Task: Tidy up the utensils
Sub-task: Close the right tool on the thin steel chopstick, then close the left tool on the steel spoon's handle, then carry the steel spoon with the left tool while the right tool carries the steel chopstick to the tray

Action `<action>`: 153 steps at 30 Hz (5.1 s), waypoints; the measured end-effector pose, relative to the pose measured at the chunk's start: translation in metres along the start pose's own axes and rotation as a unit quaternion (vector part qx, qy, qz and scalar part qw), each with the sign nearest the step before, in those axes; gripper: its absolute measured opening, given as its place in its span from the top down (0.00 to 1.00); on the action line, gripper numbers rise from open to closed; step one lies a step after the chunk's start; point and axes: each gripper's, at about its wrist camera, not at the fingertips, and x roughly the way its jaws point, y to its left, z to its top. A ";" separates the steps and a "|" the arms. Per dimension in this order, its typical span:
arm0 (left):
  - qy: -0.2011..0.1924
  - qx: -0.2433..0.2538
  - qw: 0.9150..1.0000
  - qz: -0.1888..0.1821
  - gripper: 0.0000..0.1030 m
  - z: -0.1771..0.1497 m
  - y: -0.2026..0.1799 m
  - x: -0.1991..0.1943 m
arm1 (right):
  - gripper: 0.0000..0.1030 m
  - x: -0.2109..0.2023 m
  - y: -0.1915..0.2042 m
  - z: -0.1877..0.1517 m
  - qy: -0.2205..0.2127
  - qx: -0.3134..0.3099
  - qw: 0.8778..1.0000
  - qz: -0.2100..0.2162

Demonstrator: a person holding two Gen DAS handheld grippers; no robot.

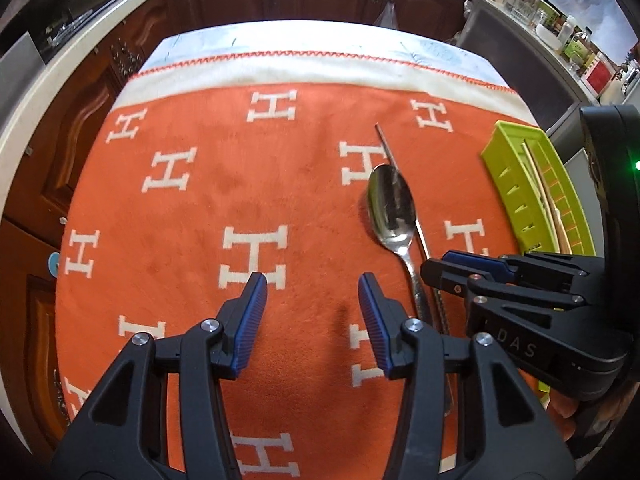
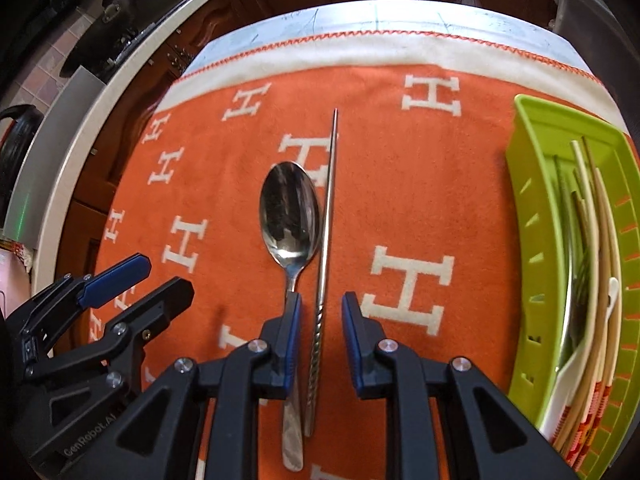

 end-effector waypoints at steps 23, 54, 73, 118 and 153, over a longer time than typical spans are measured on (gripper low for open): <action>0.020 0.008 1.000 -0.010 0.57 -0.002 -0.017 0.015 | 0.95 -0.003 0.003 -0.007 -0.039 -0.043 0.997 -0.052; -0.001 0.014 0.999 0.030 0.69 -0.004 -0.076 0.039 | 0.95 -0.060 -0.068 -0.058 -0.102 0.069 0.992 0.029; -0.006 -0.014 1.000 -0.013 0.96 -0.011 -0.059 0.020 | 0.95 -0.065 -0.076 -0.063 -0.110 0.085 0.989 0.050; -0.085 0.052 0.992 -0.078 0.97 -0.041 -0.115 -0.094 | 0.95 -0.122 -0.069 -0.099 -0.183 0.066 0.977 0.087; -0.117 0.144 0.966 -0.182 0.97 -0.031 -0.218 -0.191 | 0.95 -0.209 -0.115 -0.140 -0.275 0.105 0.955 0.043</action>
